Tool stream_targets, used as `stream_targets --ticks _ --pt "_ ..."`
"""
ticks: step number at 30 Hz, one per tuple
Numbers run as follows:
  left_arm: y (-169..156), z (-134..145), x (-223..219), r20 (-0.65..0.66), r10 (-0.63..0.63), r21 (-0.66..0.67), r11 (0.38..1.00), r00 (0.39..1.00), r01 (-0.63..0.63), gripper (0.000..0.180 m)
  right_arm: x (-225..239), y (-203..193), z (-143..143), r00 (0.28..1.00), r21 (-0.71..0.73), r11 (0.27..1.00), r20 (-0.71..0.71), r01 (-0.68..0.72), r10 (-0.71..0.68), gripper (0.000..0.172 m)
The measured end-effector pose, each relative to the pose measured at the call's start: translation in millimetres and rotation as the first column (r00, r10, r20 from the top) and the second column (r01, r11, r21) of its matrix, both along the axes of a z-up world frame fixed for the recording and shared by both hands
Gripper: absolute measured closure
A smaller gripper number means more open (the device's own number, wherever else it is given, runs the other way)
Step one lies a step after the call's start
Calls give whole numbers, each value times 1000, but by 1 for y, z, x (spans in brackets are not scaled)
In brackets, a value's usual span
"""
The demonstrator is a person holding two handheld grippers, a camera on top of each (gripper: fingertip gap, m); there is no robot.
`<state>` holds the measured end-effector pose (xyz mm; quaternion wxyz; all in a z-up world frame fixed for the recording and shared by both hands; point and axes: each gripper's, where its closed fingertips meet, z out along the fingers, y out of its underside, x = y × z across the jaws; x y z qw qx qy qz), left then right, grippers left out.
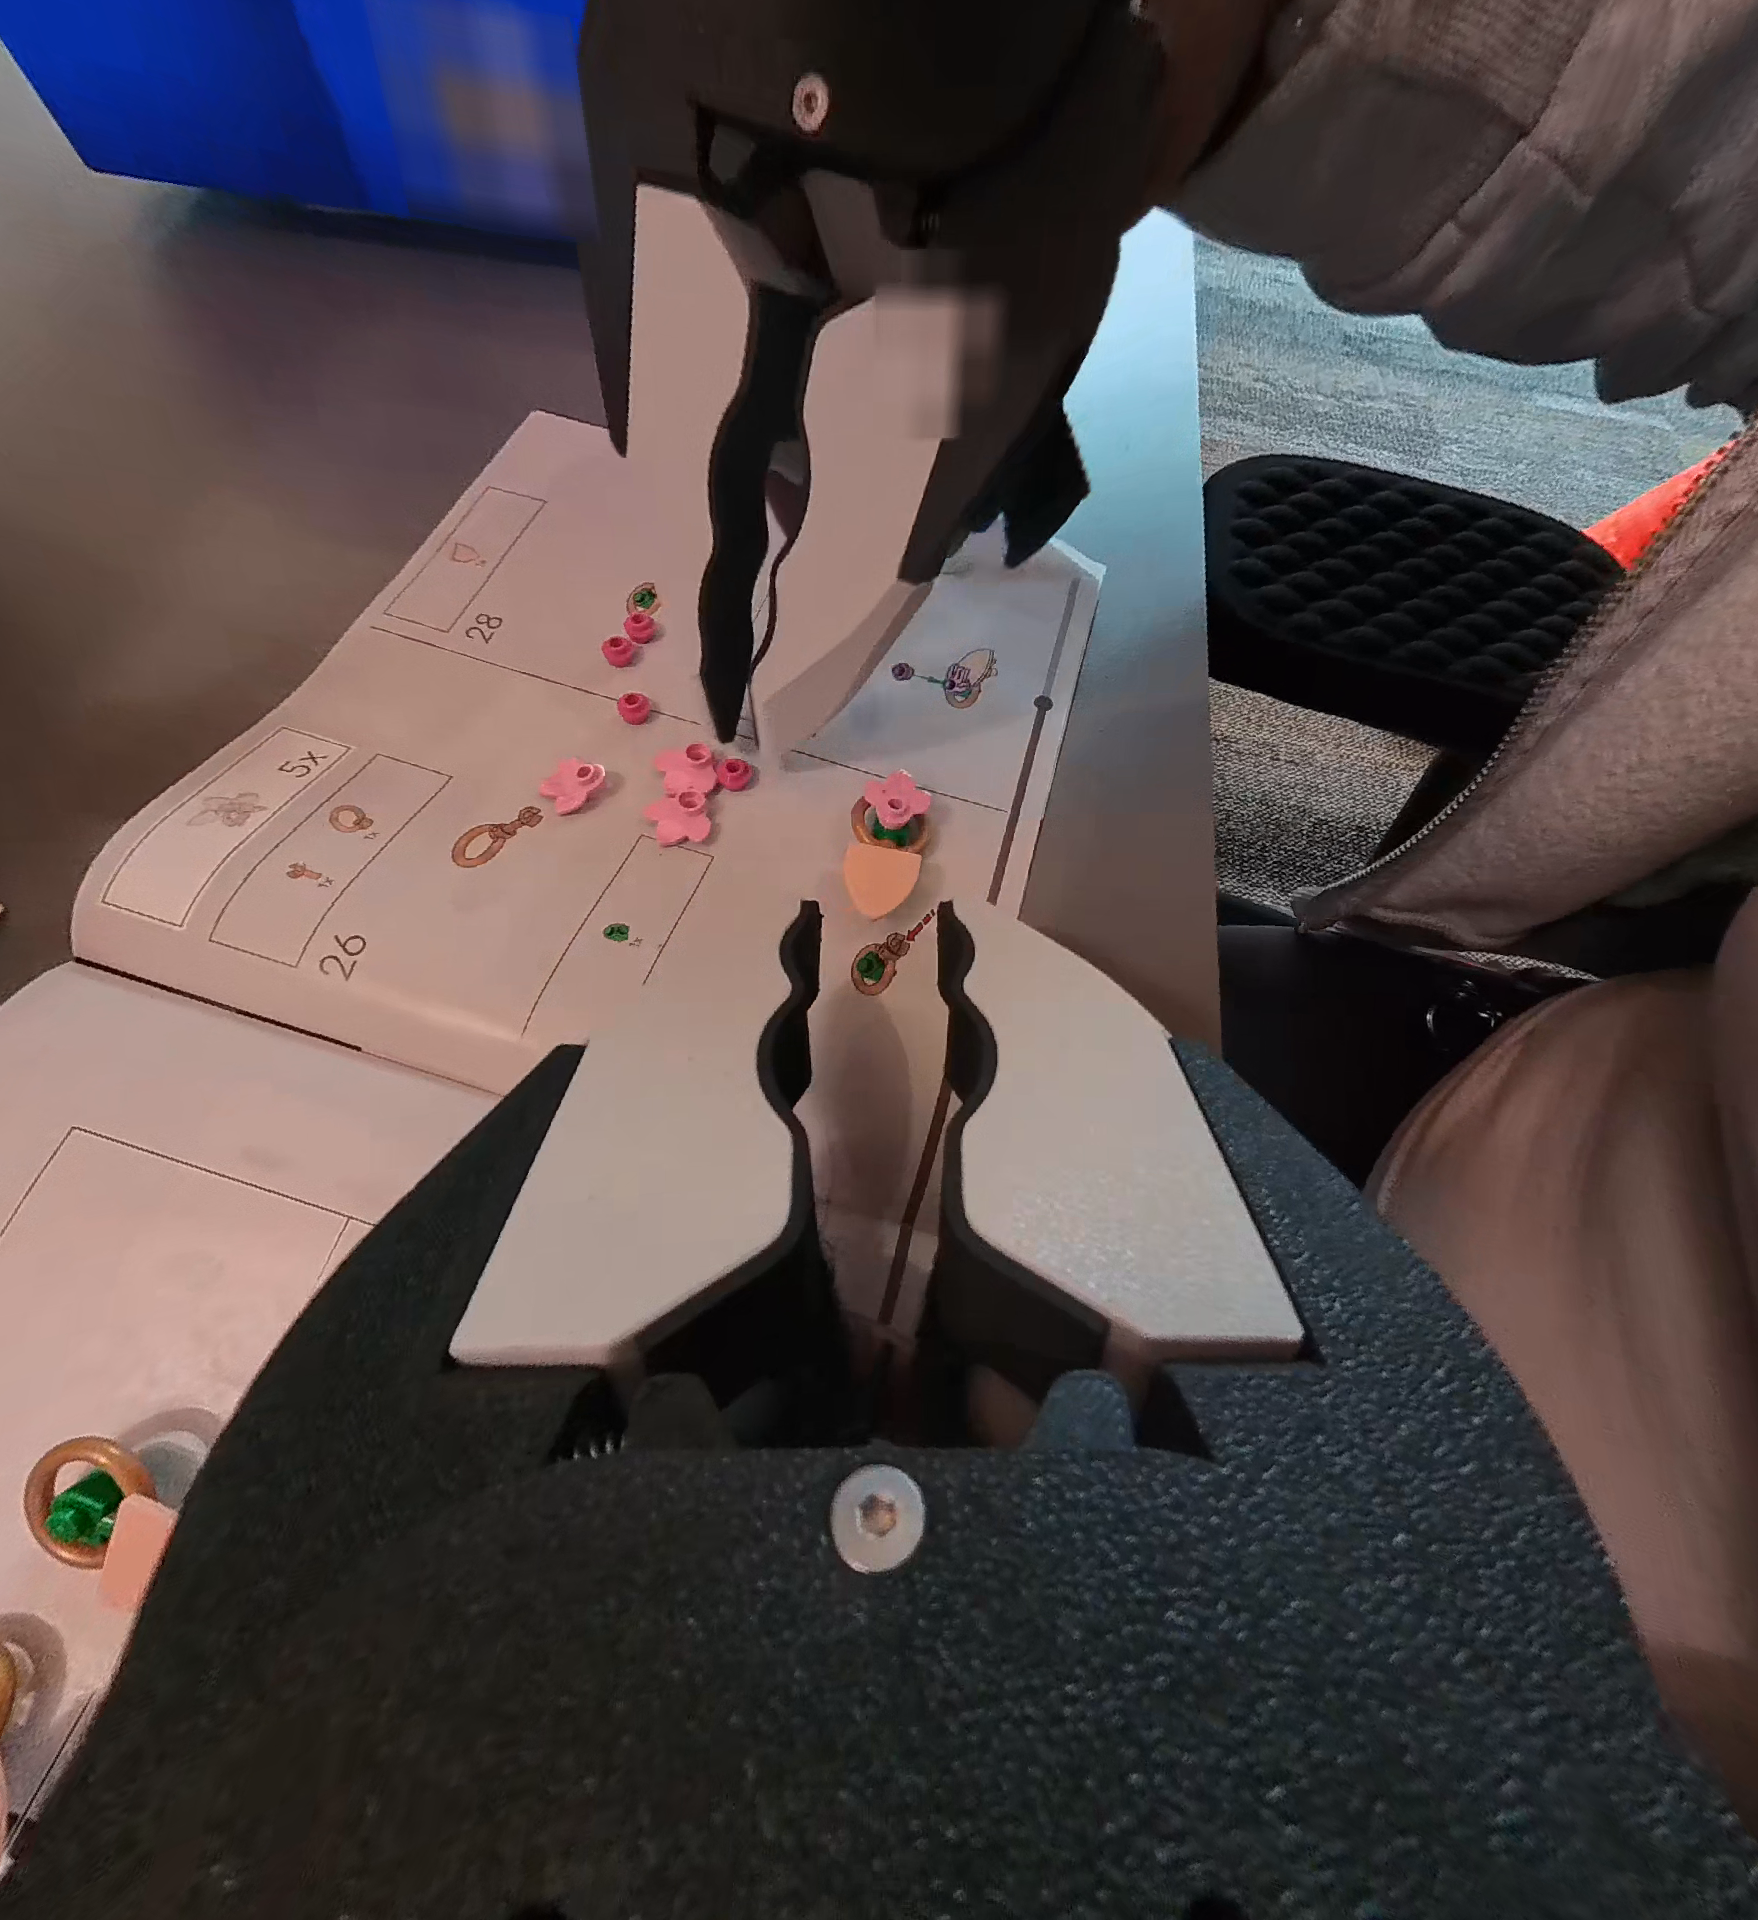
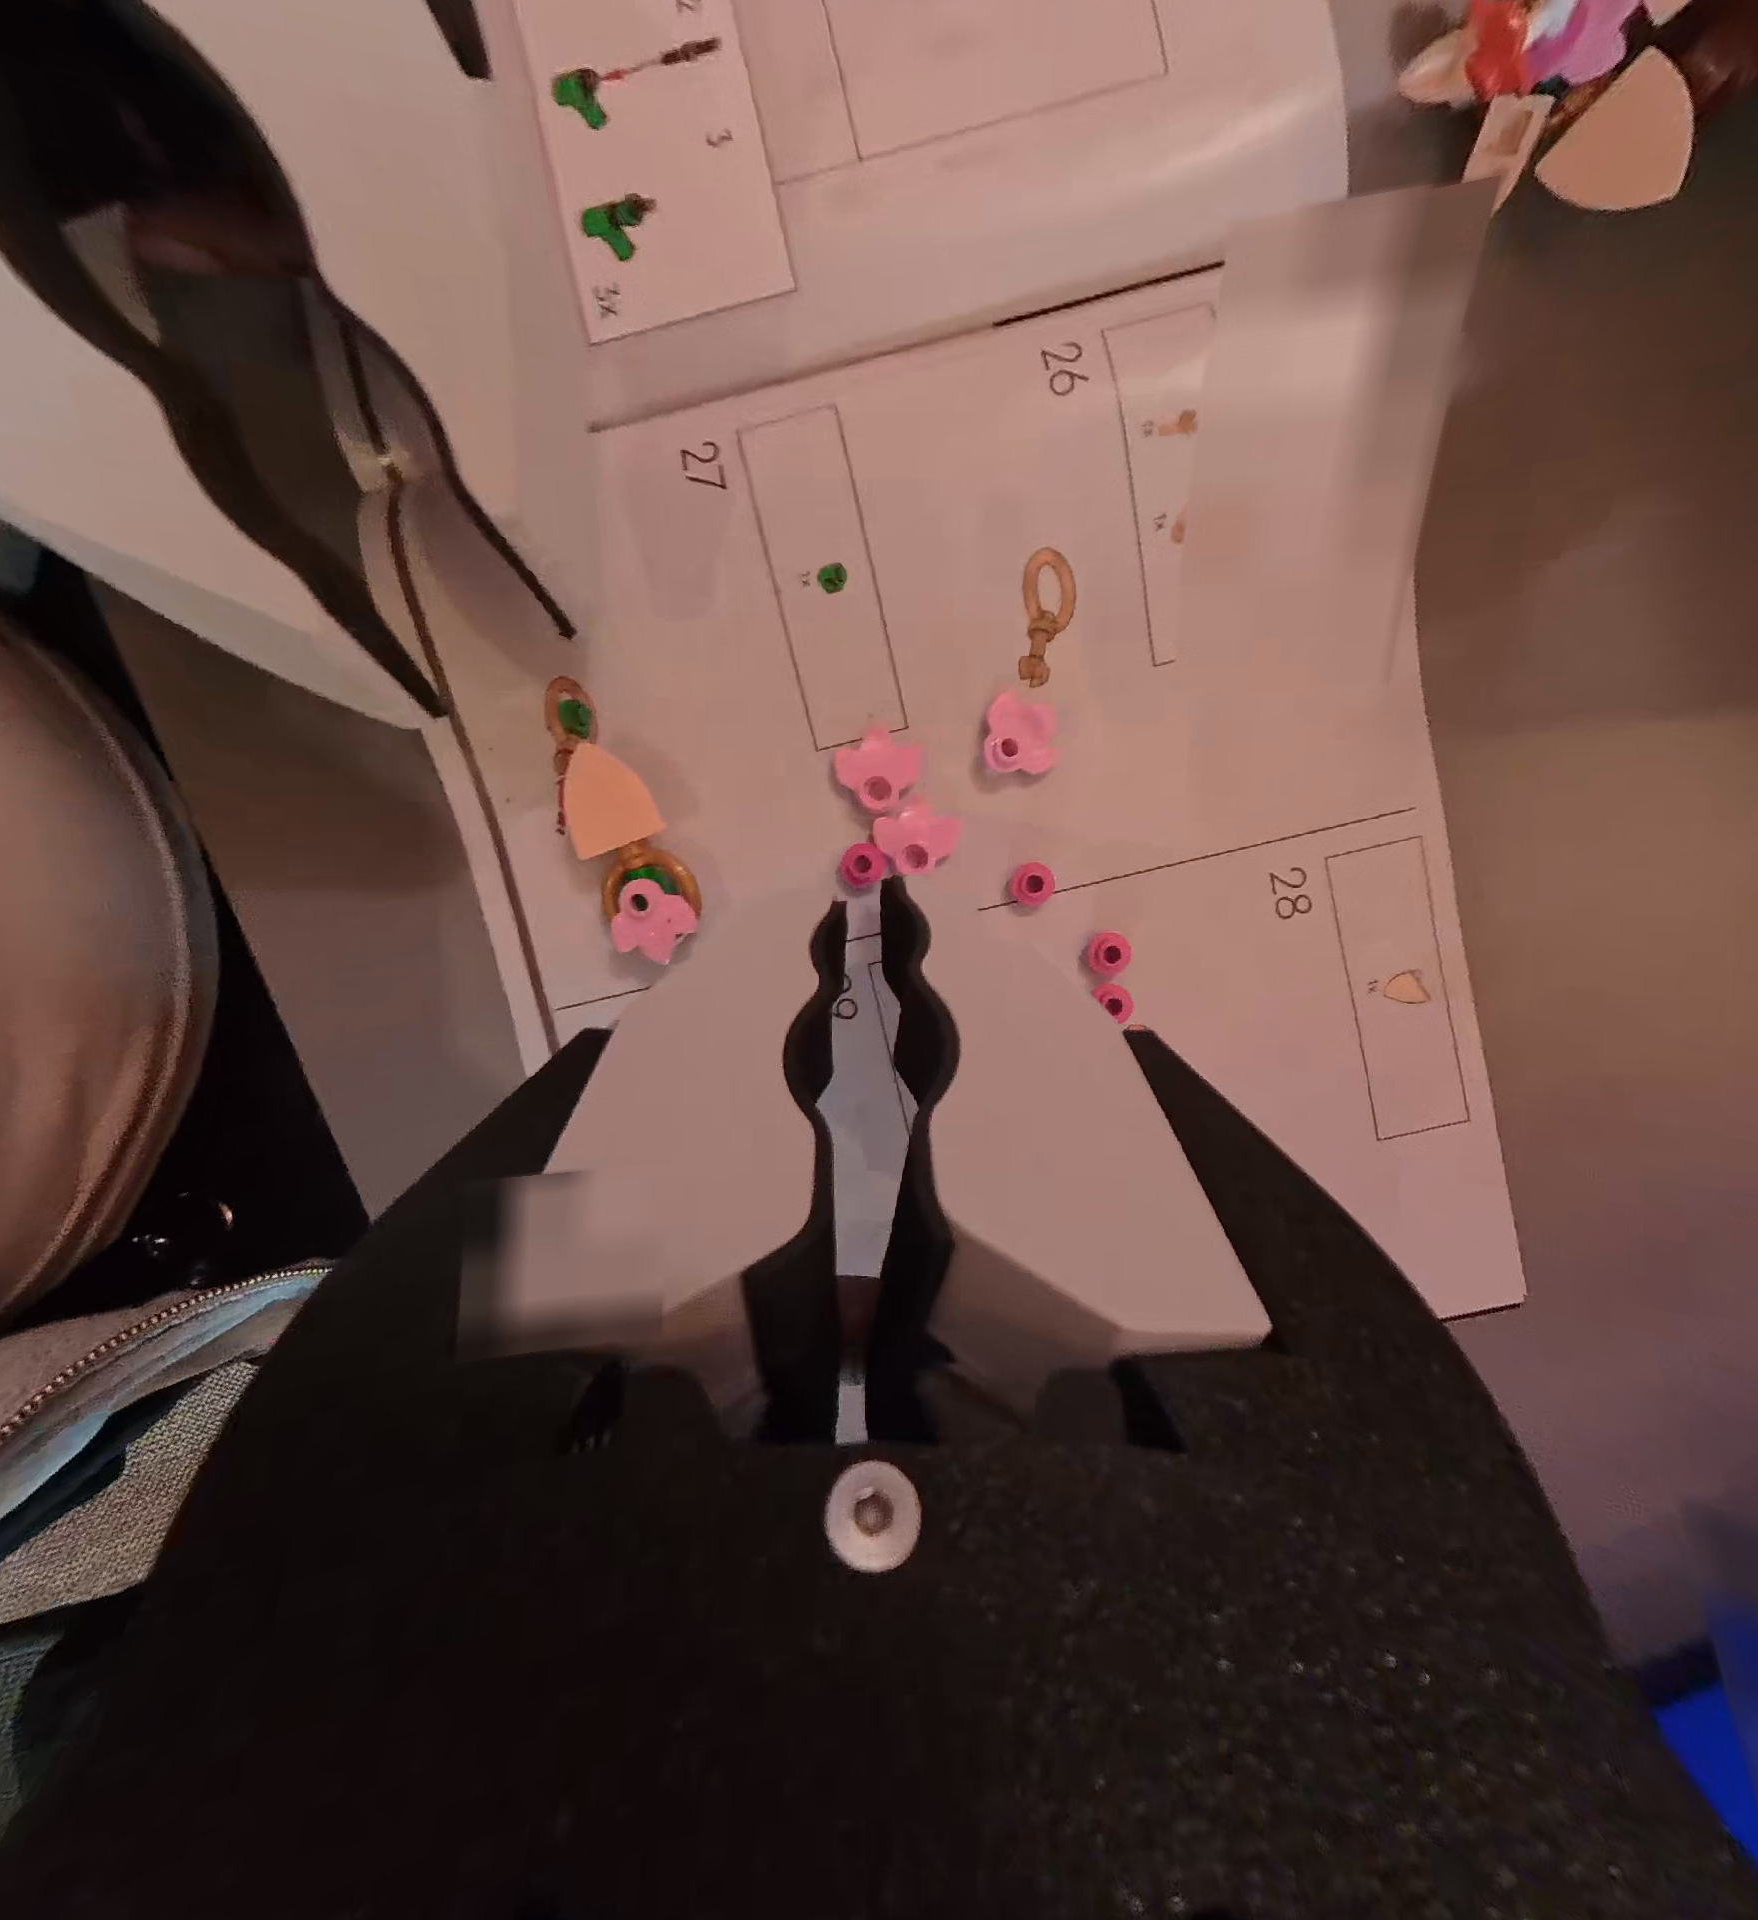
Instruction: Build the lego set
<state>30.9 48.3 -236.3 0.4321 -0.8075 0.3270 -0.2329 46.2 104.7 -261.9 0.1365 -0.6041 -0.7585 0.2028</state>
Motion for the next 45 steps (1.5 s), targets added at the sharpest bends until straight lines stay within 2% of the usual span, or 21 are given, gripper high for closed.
stream_targets --ticks 18,26,31,39,45 --pt "0 2 -2 35 8 -19 1000 999 -7 159 -4 0 -4 995 31 999 95 33 -35 164" --pt "-2 0 0 23 -7 -26 1000 1000 8 159 -6 -1 -5 989 43 999 149 -29 22 166" --pt "-2 -1 0 18 -10 -27 1000 1000 11 158 -7 1 -4 987 51 998 159 -44 35 161" --pt "-2 -1 0 27 -9 -31 999 1000 10 159 -9 -1 -5 984 39 998 171 -50 42 162" --pt "-2 -1 -1 27 -11 -37 999 1000 12 159 -10 -4 -4 984 -21 999 176 -33 36 162"
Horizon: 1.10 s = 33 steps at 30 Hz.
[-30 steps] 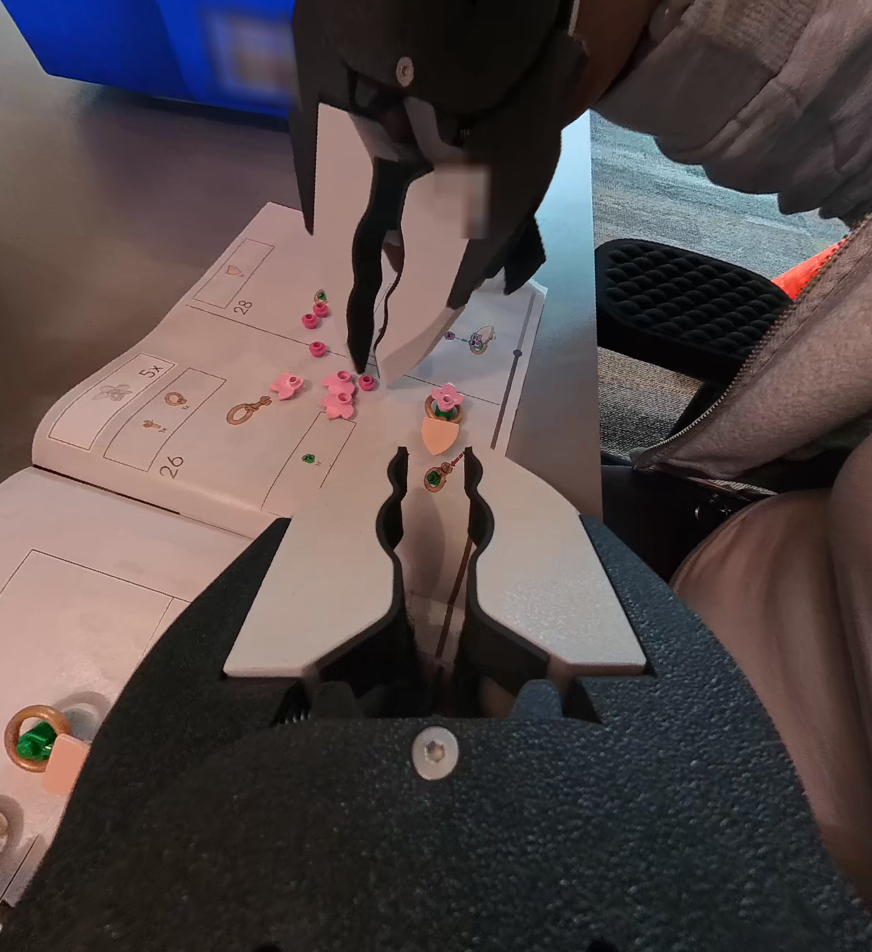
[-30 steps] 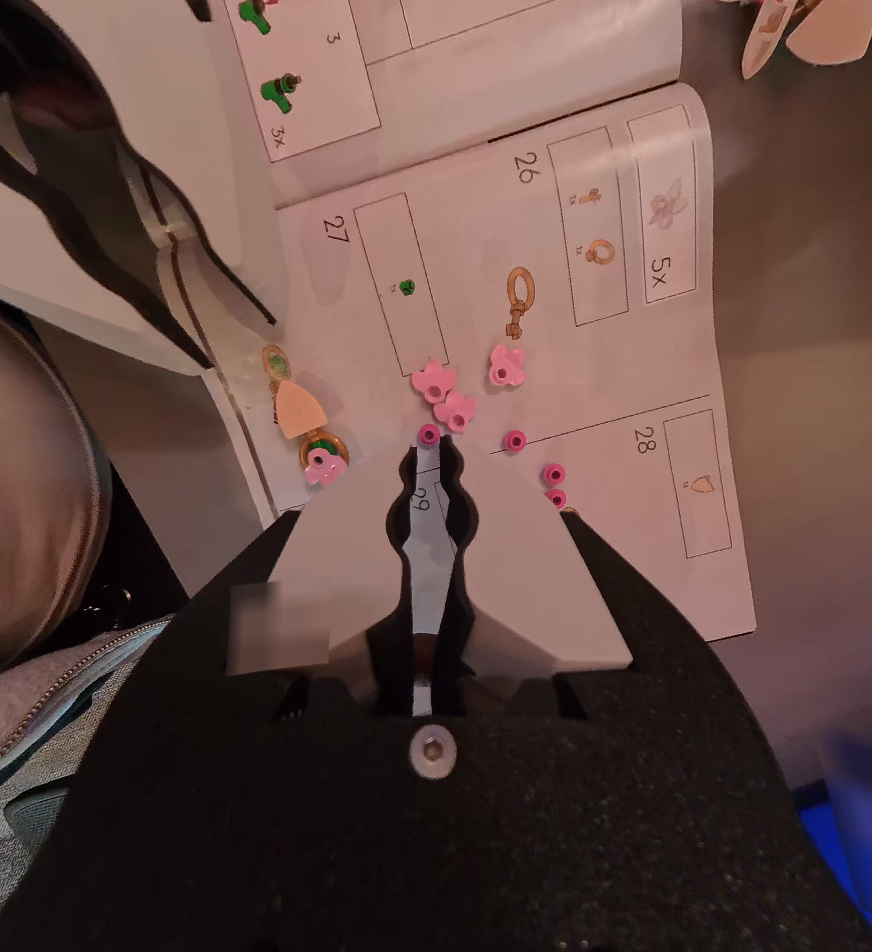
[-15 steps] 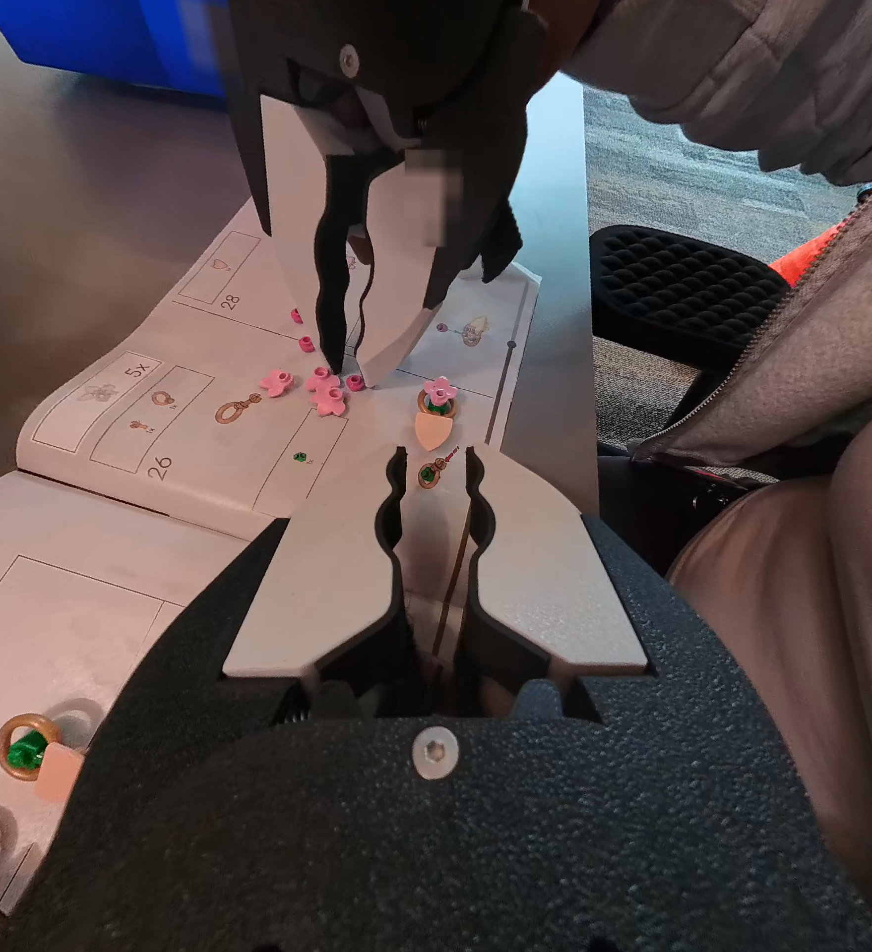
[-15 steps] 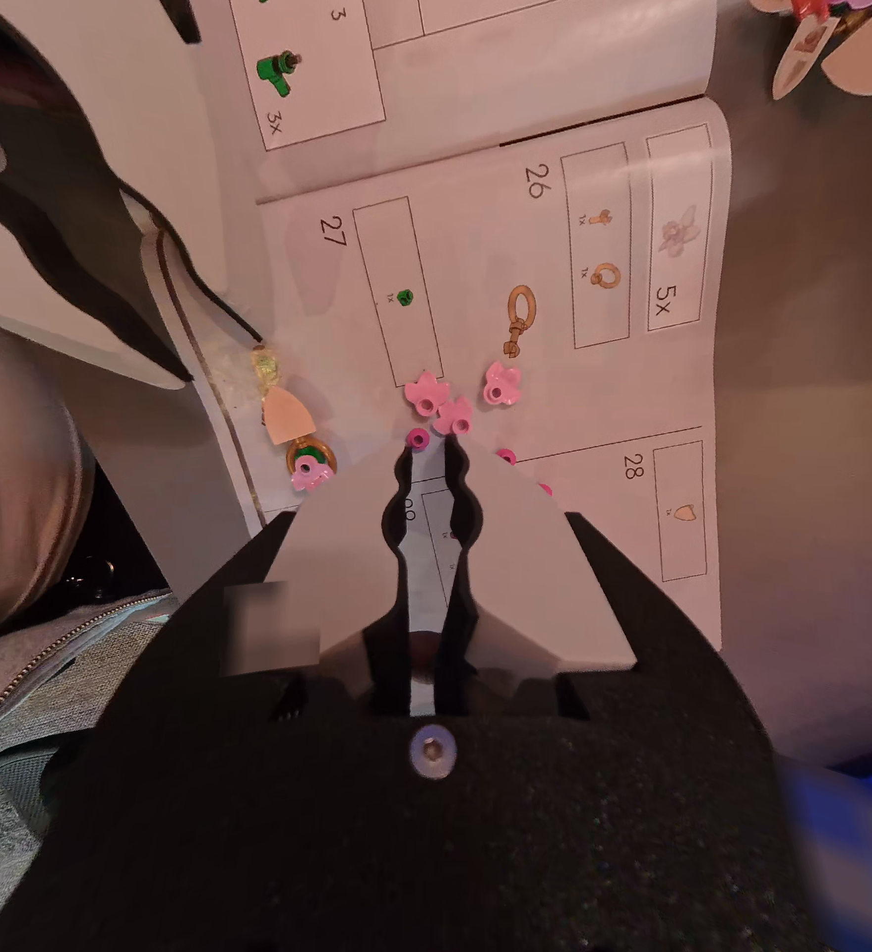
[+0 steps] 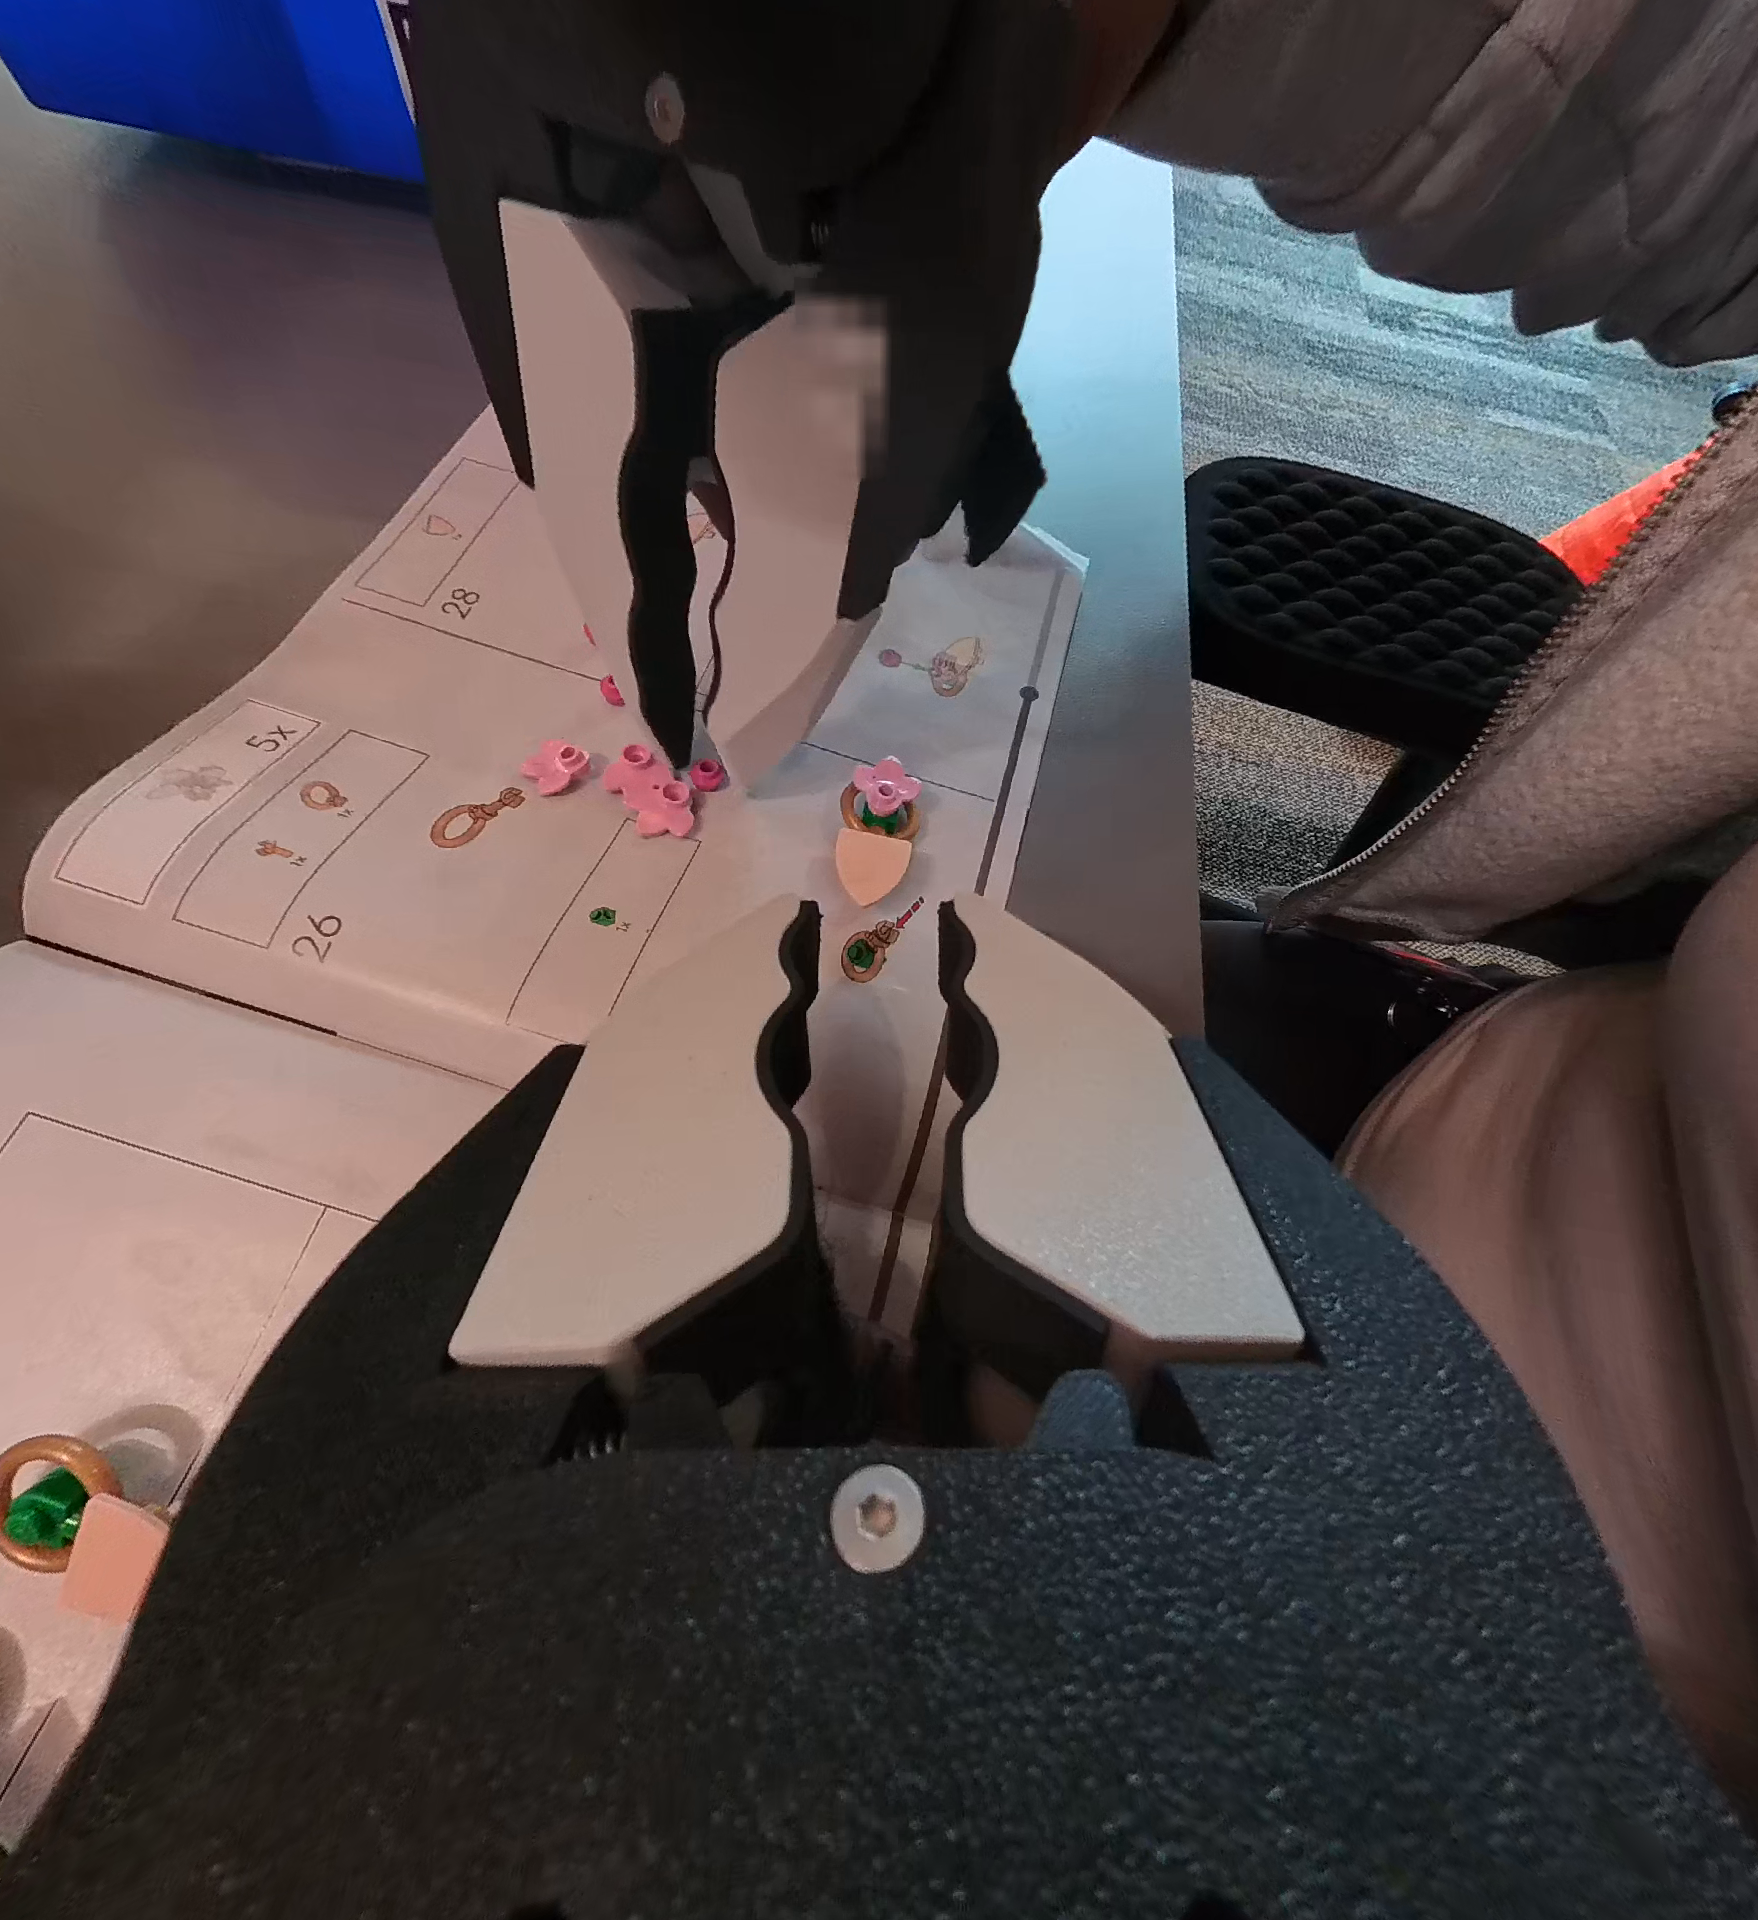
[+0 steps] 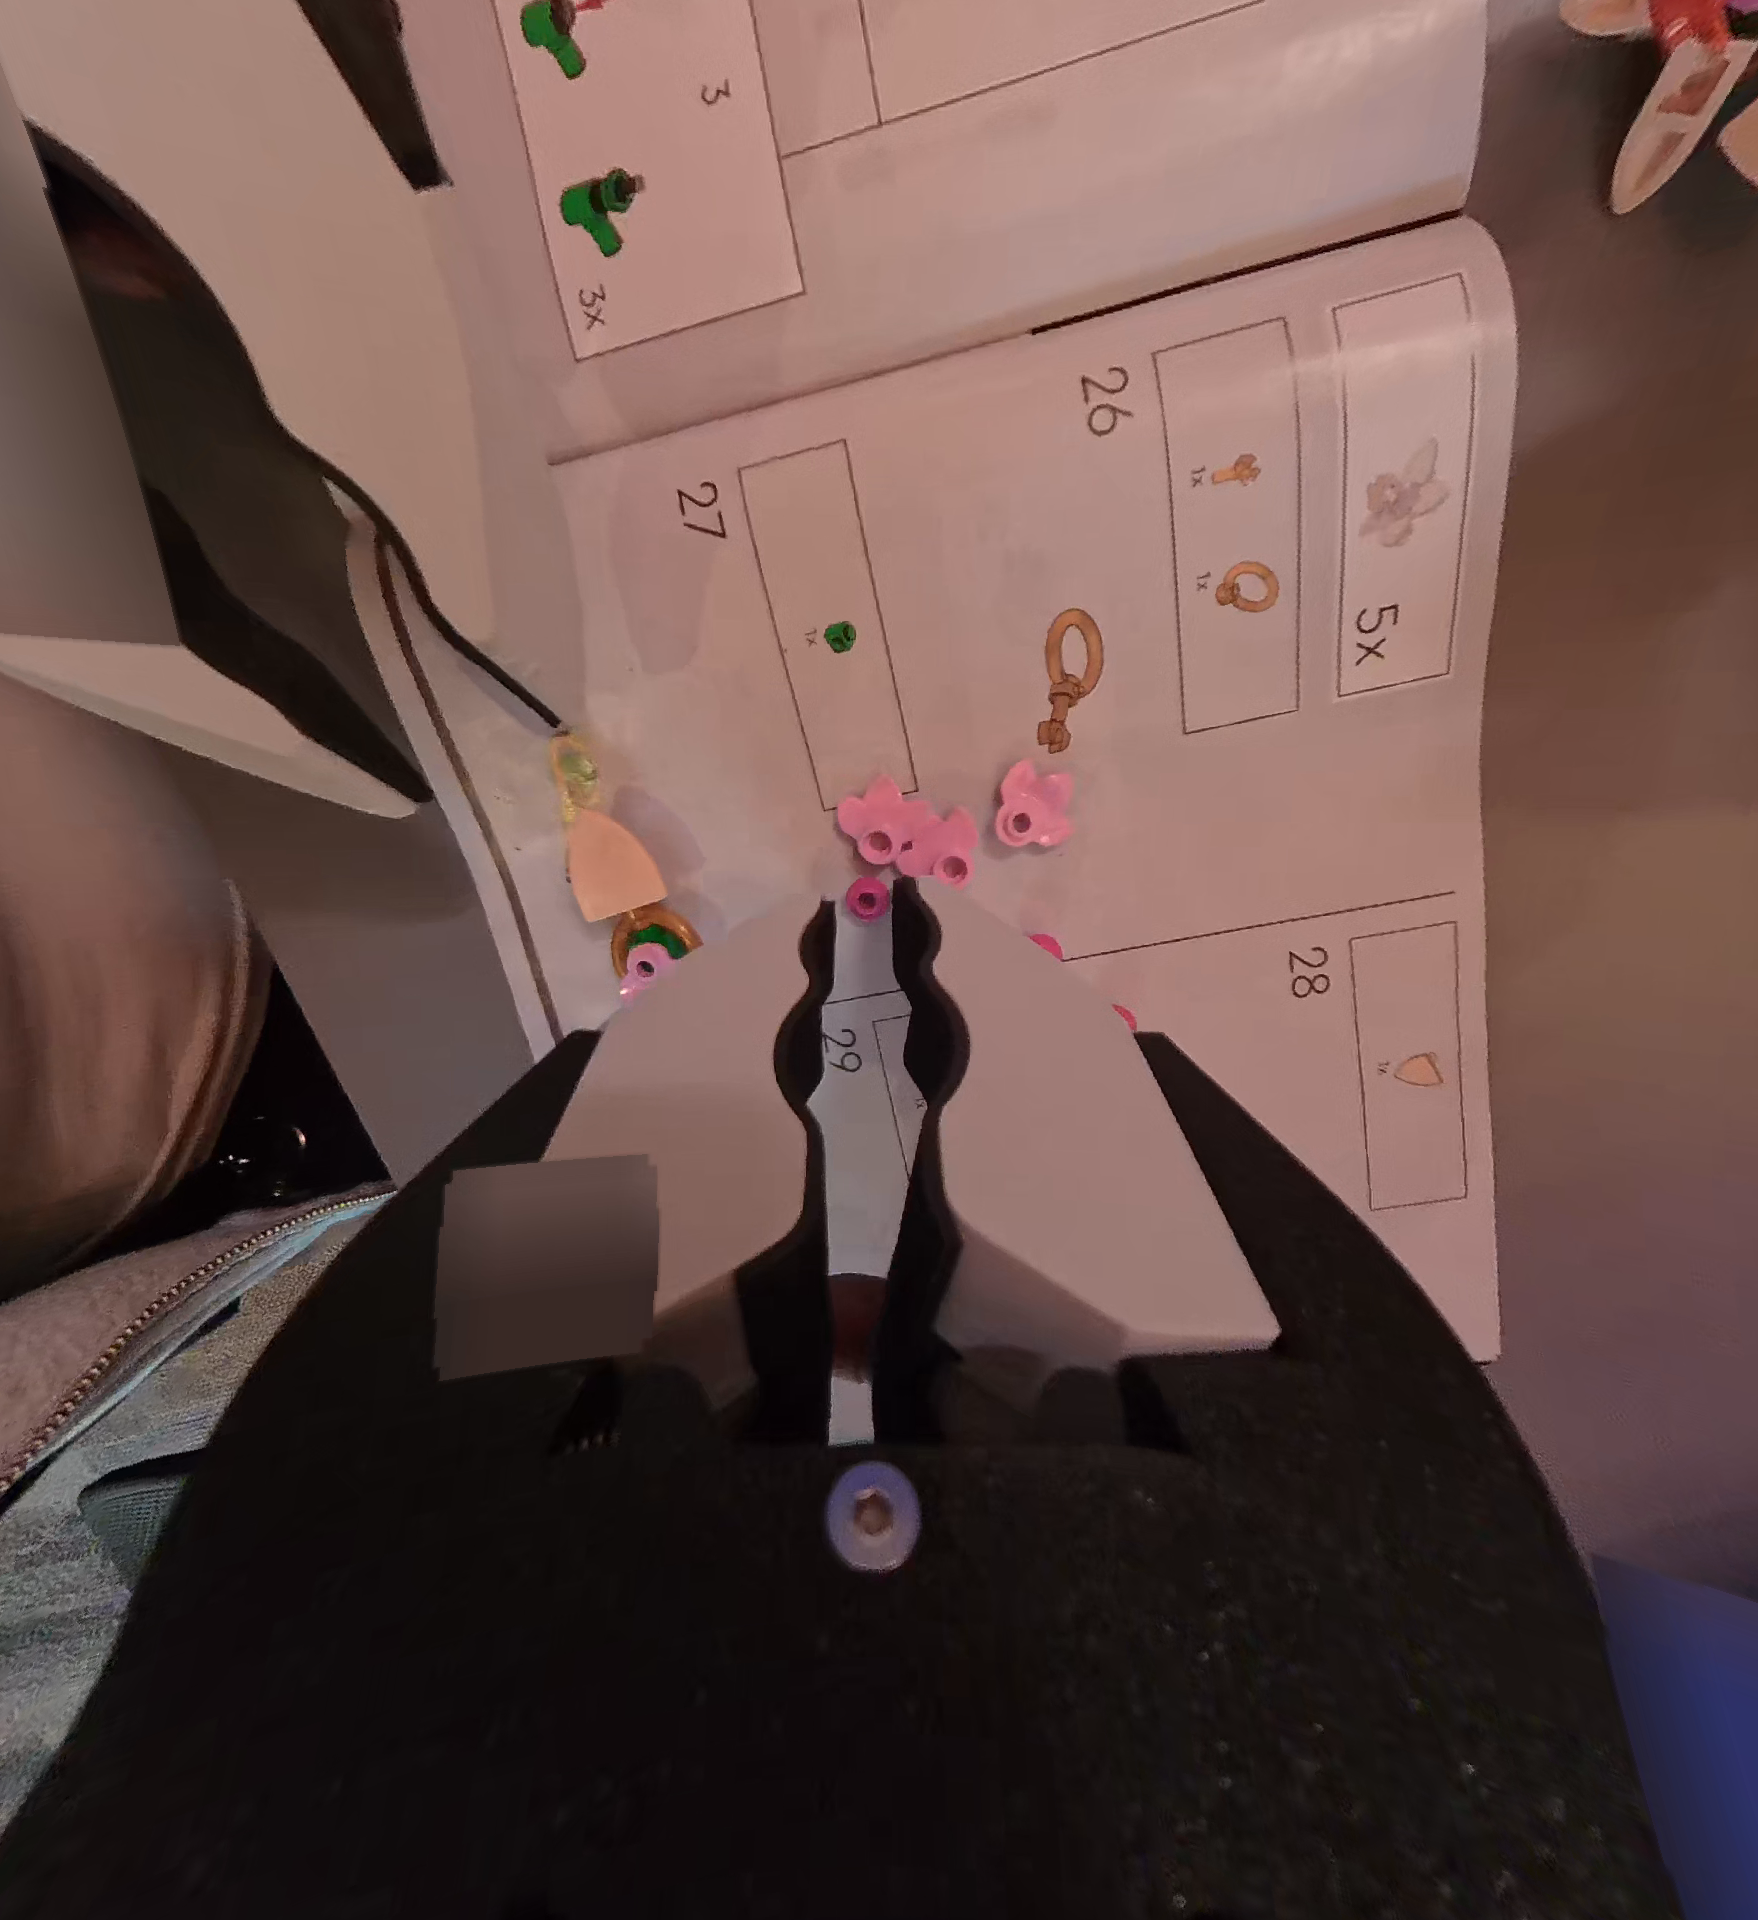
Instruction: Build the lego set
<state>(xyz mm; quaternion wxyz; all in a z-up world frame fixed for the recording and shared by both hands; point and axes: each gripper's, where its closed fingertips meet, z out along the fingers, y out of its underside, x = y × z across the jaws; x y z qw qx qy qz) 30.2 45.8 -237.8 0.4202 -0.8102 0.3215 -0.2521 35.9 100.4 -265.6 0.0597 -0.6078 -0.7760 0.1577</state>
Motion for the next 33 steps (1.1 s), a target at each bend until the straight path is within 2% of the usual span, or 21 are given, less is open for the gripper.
stream_targets --ticks 9,14,17,21,28,33 --pt "0 0 0 7 1 -3 1000 1000 -1 159 0 3 -2 1000 15 1000 2 23 -23 163" --pt "0 0 0 5 0 -3 1000 1000 0 159 0 0 -2 1000 -7 1000 -1 7 -7 172" --pt "1 0 -1 8 4 -7 1000 1000 -4 159 1 1 -2 1000 -1 1000 -26 1 -1 172" --pt "1 -1 0 -1 3 -9 1000 1000 -3 159 2 -3 3 998 4 1000 -57 -19 20 163" --pt "1 -1 0 1 4 -8 1000 1000 -4 159 1 -5 5 993 46 992 2 -122 122 161" --pt "1 2 -2 33 12 -14 1000 999 -11 159 -5 -7 8 959 79 956 42 -284 282 161"
